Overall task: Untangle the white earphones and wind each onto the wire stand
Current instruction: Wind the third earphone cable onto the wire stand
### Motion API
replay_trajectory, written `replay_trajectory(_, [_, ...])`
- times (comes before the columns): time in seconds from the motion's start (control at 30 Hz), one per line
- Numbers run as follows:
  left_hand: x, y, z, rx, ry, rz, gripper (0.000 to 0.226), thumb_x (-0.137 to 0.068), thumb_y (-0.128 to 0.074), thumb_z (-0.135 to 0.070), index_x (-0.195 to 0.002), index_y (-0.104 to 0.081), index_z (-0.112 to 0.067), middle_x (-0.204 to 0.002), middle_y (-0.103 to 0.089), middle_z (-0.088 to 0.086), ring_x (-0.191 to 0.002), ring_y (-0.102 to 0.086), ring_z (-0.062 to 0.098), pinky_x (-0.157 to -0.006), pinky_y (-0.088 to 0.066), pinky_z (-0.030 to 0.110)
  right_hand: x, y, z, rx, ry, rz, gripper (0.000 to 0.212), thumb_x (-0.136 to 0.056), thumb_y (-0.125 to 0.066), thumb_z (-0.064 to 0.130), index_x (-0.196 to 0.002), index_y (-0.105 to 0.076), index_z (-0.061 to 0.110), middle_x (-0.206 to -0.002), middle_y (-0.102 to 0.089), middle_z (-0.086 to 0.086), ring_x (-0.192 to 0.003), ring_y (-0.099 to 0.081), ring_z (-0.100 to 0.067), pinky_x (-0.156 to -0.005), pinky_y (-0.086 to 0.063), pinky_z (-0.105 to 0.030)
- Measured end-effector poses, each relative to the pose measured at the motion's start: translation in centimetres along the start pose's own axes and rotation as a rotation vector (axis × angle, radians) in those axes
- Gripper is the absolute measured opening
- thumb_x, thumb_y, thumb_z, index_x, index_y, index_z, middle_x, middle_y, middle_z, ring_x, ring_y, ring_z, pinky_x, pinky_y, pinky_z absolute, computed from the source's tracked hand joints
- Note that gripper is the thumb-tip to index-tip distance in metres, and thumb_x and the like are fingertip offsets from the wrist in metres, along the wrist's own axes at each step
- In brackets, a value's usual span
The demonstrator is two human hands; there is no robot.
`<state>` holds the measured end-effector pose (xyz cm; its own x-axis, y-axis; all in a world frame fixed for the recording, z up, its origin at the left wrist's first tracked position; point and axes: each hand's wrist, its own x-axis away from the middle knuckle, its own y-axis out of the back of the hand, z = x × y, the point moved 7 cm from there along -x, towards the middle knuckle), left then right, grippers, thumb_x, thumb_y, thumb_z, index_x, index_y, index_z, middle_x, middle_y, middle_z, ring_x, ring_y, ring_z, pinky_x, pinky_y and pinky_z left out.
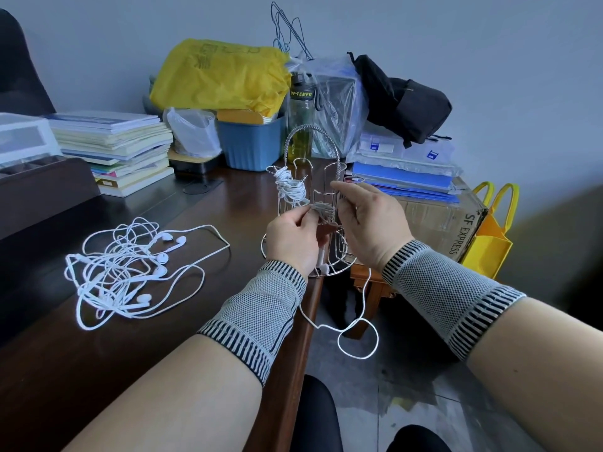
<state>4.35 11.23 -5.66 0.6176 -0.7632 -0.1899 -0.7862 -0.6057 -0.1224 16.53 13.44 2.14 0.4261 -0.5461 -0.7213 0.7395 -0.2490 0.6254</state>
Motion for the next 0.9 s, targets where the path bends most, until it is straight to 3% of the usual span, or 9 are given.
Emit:
replay_trajectory(0.2, [0.1,0.1,-0.2,0.025,0.011,-0.022,0.031,-0.086,-0.059,-0.037,-0.110,-0.073,-0.023,-0.096,-0.076,-0.001,-0.085,-0.074,0.024,-0.080,-0.059,0.050,0.0,0.2,0.1,0.020,0.051,0.017,0.033,-0.096,-0.049,0.011,-0.126,-0.063,0.008,-0.106,-0.069,-0.009,-0.088,-0.066,-0.028,-0.074,-0.043,-0.025])
replay_trajectory(0.33, [0.3,0.1,-0.4,0.054,0.037,-0.037,0.026,-0.092,-0.059,-0.033,-0.113,-0.071,-0.023,-0.094,-0.076,0.002,-0.083,-0.073,0.031,-0.076,-0.059,0.056,0.0,0.2,0.3,0.011,0.046,0.074,0.039,-0.093,-0.054,0.018,-0.131,-0.059,0.013,-0.106,-0.067,-0.005,-0.090,-0.064,-0.024,-0.079,-0.050,-0.032])
replay_trajectory(0.43, [0.4,0.2,-0.6,0.089,0.041,-0.047,0.022,-0.098,-0.057,-0.025,-0.115,-0.071,-0.021,-0.087,-0.076,0.001,-0.066,-0.069,0.022,-0.072,-0.059,0.056,-0.4,0.2,0.4,0.010,0.044,0.142,0.046,-0.090,-0.055,0.031,-0.134,-0.056,0.019,-0.107,-0.065,-0.001,-0.094,-0.062,-0.020,-0.084,-0.048,-0.031])
replay_trajectory(0.5, [0.3,0.3,-0.3,0.108,0.044,-0.058,0.018,-0.098,-0.058,-0.024,-0.109,-0.072,-0.024,-0.085,-0.076,-0.001,-0.064,-0.069,0.020,-0.071,-0.059,0.053,-0.5,0.4,0.1,0.024,0.043,0.161,0.046,-0.089,-0.059,0.033,-0.134,-0.056,0.022,-0.098,-0.063,0.003,-0.083,-0.059,-0.014,-0.078,-0.048,-0.028])
replay_trajectory(0.63, [0.6,-0.1,-0.2,0.167,0.077,-0.032,0.013,-0.095,-0.062,-0.026,-0.089,-0.068,-0.036,-0.086,-0.075,-0.003,-0.080,-0.074,0.028,-0.061,-0.053,0.039,0.7,0.5,-2.0,-0.001,-0.084,0.100,0.029,-0.089,-0.064,0.027,-0.117,-0.062,0.023,-0.074,-0.057,0.013,-0.060,-0.048,0.002,-0.058,-0.036,-0.015])
replay_trajectory(0.77, [0.9,-0.6,-0.2,0.220,0.130,0.019,0.011,-0.097,-0.059,-0.023,-0.097,-0.063,-0.033,-0.075,-0.071,-0.015,-0.071,-0.073,0.008,-0.053,-0.052,0.029,2.0,-1.1,-3.5,-0.068,-0.235,0.115,0.009,-0.087,-0.065,0.026,-0.095,-0.065,0.024,-0.061,-0.052,0.013,-0.057,-0.049,-0.002,-0.057,-0.037,-0.018])
replay_trajectory(0.9, [0.8,-0.5,-0.2,0.203,0.116,0.001,0.013,-0.097,-0.059,-0.022,-0.092,-0.062,-0.034,-0.075,-0.070,-0.014,-0.068,-0.071,0.007,-0.048,-0.050,0.021,1.7,-1.6,-4.2,-0.212,-0.320,0.101,0.004,-0.084,-0.066,0.025,-0.088,-0.065,0.025,-0.058,-0.052,0.010,-0.052,-0.047,-0.003,-0.058,-0.039,-0.019])
